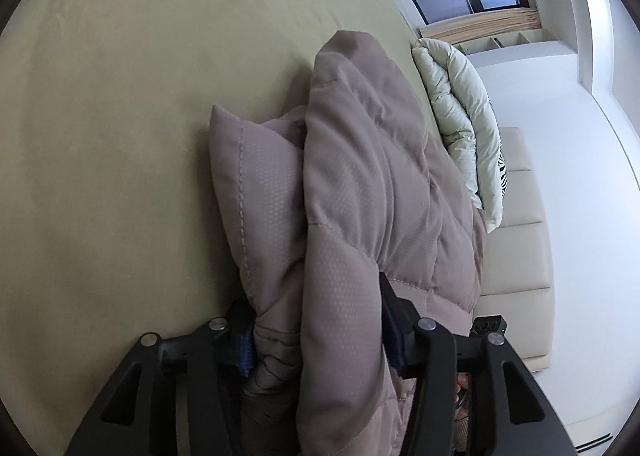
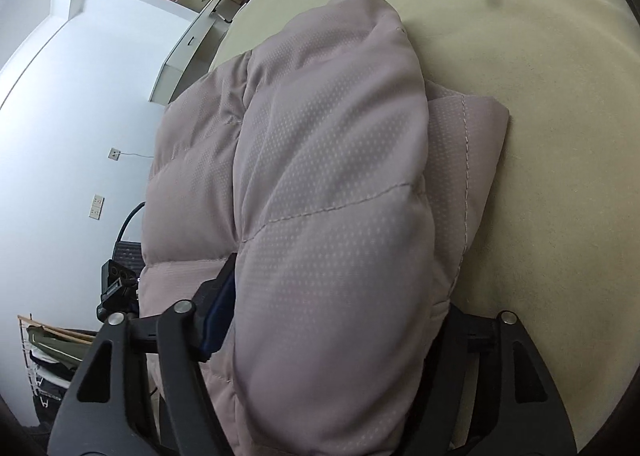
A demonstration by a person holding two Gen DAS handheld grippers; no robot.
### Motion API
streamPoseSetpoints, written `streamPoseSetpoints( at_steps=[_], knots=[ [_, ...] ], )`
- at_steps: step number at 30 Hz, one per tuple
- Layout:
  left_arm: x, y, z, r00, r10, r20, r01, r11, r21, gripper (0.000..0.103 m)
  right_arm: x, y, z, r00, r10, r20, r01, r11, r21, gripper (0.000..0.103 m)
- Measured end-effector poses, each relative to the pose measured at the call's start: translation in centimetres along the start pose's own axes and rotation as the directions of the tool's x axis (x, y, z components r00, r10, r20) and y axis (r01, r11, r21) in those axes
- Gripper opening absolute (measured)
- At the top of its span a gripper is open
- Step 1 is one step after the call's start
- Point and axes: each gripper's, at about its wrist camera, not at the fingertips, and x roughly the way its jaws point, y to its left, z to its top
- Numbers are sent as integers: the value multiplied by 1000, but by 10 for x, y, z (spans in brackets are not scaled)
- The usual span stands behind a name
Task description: Fold large clothes
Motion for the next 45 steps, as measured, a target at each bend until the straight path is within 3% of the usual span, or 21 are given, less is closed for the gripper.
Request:
streamPoseSetpoints(
  at_steps=[3,7,10,12,14,18,20,21,24,25,26,27,29,31,32,33,35,37,38,41,45],
  knots=[
    [-6,-1,-5,1000,-3,25,3,1000,-6,57,-6,-8,-24,999,37,14,-38,999,38,69],
    [-28,-18,-17,992,78,97,-86,993,76,62,-31,-10,-31,998,-9,59,6,998,58,72],
    [-56,-28,-28,981,80,176,-104,986,128,69,-64,-8,-46,990,-37,135,27,997,70,72],
    [-76,-37,-36,967,97,235,-135,979,155,72,-95,-7,-55,977,-50,206,37,997,66,72],
    [-97,-51,-49,934,145,327,-219,955,200,76,-123,5,-67,953,-109,282,103,994,38,72],
    [-132,-94,-86,819,238,522,-441,844,307,89,-180,36,-86,894,-193,405,244,967,-78,72],
    [-144,-128,-111,735,245,633,-549,763,342,96,-202,59,-101,842,-229,488,335,931,-142,72],
    [-150,-140,-120,703,235,671,-582,733,353,101,-211,75,-98,821,-238,519,366,917,-159,72],
    [-167,-192,-157,578,156,801,-683,629,371,103,-238,127,-99,745,-244,620,454,868,-203,73],
    [-169,-206,-165,553,129,823,-698,611,373,103,-247,145,-103,725,-219,653,462,858,-226,79],
    [-173,-222,-175,521,98,848,-716,591,371,103,-255,163,-108,703,-190,685,468,849,-245,92],
    [-177,-236,-185,489,74,869,-733,575,364,103,-269,179,-114,676,-171,717,481,840,-253,97],
    [-187,-263,-203,420,31,907,-765,549,335,103,-286,206,-126,576,-150,803,536,812,-233,101],
    [-198,-283,-216,373,8,928,-786,533,311,103,-307,234,-140,486,-141,862,603,769,-214,103],
    [-200,-292,-220,373,-3,928,-783,534,317,103,-314,249,-145,453,-136,881,644,734,-217,103],
    [-204,-298,-223,384,-18,923,-775,537,333,103,-318,259,-147,439,-143,887,673,706,-220,103],
    [-212,-309,-229,406,-26,914,-751,560,350,103,-329,283,-149,420,-198,885,737,644,-205,103],
    [-212,-318,-228,434,25,901,-752,560,347,103,-339,299,-153,414,-224,883,752,630,-193,103],
    [-212,-321,-228,453,31,891,-747,558,361,103,-345,305,-156,423,-202,883,740,639,-209,103],
    [-210,-326,-232,486,43,873,-732,567,379,103,-351,321,-159,467,-172,868,689,685,-235,103],
    [-203,-327,-238,503,76,861,-745,544,387,103,-347,340,-166,550,-167,818,628,728,-274,103]
  ],
)
